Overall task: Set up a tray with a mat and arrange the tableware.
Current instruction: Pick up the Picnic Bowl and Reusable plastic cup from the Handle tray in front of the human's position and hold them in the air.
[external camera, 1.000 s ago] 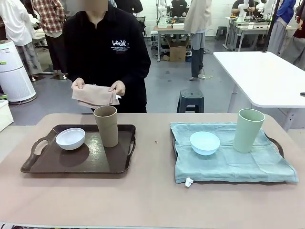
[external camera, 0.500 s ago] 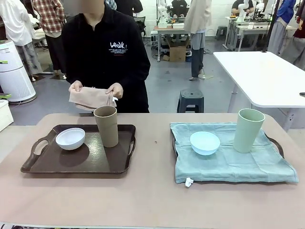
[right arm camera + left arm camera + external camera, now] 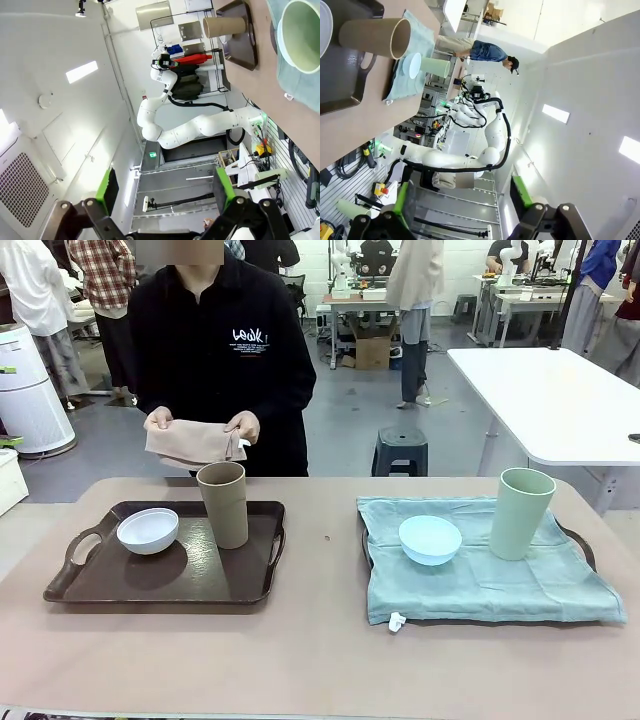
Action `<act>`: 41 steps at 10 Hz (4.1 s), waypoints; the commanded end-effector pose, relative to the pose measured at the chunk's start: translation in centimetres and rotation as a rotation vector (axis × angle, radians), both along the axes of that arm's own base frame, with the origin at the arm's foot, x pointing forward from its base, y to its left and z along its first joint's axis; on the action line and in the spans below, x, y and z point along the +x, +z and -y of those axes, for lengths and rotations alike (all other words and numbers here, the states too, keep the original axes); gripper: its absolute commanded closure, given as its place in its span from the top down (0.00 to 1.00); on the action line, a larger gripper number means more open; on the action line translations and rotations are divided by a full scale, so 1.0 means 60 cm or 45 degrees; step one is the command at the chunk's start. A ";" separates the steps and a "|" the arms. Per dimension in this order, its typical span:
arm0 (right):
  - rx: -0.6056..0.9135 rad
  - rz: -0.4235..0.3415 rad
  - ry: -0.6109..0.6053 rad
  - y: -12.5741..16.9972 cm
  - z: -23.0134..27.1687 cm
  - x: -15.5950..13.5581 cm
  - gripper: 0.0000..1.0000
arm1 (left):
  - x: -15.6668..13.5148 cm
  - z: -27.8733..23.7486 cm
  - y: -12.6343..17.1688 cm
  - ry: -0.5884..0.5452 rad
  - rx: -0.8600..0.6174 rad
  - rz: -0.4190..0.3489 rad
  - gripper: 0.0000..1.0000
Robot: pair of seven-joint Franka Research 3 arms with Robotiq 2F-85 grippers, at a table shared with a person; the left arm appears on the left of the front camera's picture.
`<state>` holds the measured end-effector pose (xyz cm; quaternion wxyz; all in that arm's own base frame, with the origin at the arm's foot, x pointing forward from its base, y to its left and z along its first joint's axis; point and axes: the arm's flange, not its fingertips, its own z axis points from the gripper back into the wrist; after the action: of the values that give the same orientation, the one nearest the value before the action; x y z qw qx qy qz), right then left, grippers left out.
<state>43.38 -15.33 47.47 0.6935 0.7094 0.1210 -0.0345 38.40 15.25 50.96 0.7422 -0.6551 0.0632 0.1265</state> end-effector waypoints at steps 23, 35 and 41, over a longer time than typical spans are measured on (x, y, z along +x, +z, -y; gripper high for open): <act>-0.982 1.401 0.934 0.149 -0.689 0.215 1.00 | 0.105 0.141 0.187 -0.091 1.441 -0.111 1.00; -0.080 2.170 0.942 -0.103 -0.793 0.309 1.00 | 0.183 0.213 0.094 -0.085 1.422 -0.215 1.00; -0.062 2.152 0.784 -0.194 -0.873 0.297 1.00 | 0.209 0.261 -0.024 -0.006 1.607 -0.222 1.00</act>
<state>61.76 35.90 36.10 0.5355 0.4210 -0.2390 0.6920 50.77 0.49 50.60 0.9772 -0.1036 0.0576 0.1763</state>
